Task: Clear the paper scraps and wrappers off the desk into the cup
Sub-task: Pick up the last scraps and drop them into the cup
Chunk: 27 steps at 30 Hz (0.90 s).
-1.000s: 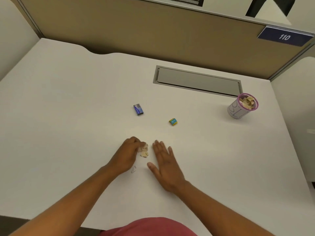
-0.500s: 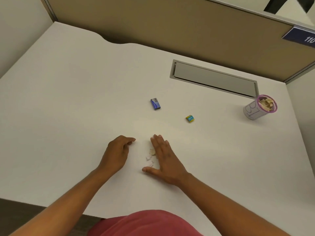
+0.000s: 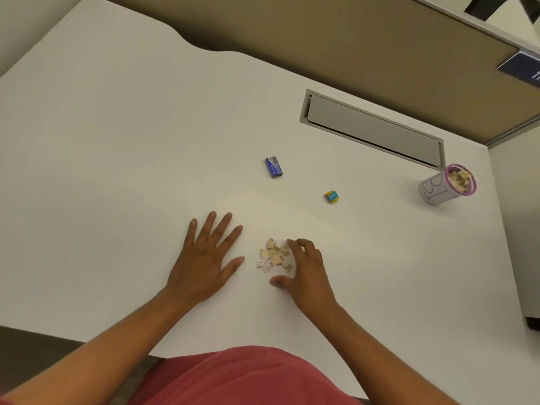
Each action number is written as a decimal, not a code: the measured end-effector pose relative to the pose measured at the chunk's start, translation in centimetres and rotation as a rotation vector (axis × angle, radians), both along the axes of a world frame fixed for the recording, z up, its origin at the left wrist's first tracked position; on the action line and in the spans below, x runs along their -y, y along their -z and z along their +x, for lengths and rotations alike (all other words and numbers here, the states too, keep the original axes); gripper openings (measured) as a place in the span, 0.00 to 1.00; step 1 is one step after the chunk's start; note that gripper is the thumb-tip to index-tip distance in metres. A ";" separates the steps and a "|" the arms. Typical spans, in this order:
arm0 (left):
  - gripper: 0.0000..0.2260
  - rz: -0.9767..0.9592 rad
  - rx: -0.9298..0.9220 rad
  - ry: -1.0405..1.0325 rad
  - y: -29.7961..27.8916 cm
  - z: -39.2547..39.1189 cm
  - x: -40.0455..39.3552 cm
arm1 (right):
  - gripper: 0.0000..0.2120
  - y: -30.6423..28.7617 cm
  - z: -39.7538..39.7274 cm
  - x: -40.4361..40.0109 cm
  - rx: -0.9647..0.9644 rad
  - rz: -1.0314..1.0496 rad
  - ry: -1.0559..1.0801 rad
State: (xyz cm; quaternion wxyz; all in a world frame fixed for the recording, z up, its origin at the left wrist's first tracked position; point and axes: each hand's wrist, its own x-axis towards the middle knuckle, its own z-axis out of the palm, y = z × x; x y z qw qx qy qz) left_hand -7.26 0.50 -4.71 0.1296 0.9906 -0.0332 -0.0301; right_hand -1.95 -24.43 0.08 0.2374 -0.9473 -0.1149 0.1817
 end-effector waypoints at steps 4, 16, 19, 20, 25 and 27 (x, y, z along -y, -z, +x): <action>0.33 0.046 -0.010 0.003 0.1 -0.1 0.1 | 0.34 -0.4 -0.2 -1.7 -0.038 0.122 0.040; 0.34 0.073 0.035 0.003 0.3 -0.1 0.2 | 0.28 -0.8 -2.2 -5.0 0.211 -0.326 -0.314; 0.35 0.072 0.047 0.000 0.4 -0.1 0.2 | 0.27 -0.7 -2.4 -4.8 0.218 -0.272 -0.337; 0.34 0.072 0.052 0.000 0.5 -0.1 0.2 | 0.24 -0.7 -2.3 -4.6 0.224 -0.245 -0.332; 0.34 0.091 0.079 0.000 0.9 -0.1 0.1 | 0.08 -0.5 -0.3 -3.7 0.266 -0.163 -0.374; 0.34 0.098 0.081 0.001 1.0 0.0 0.1 | 0.07 -0.4 0.5 -3.5 0.305 -0.189 -0.420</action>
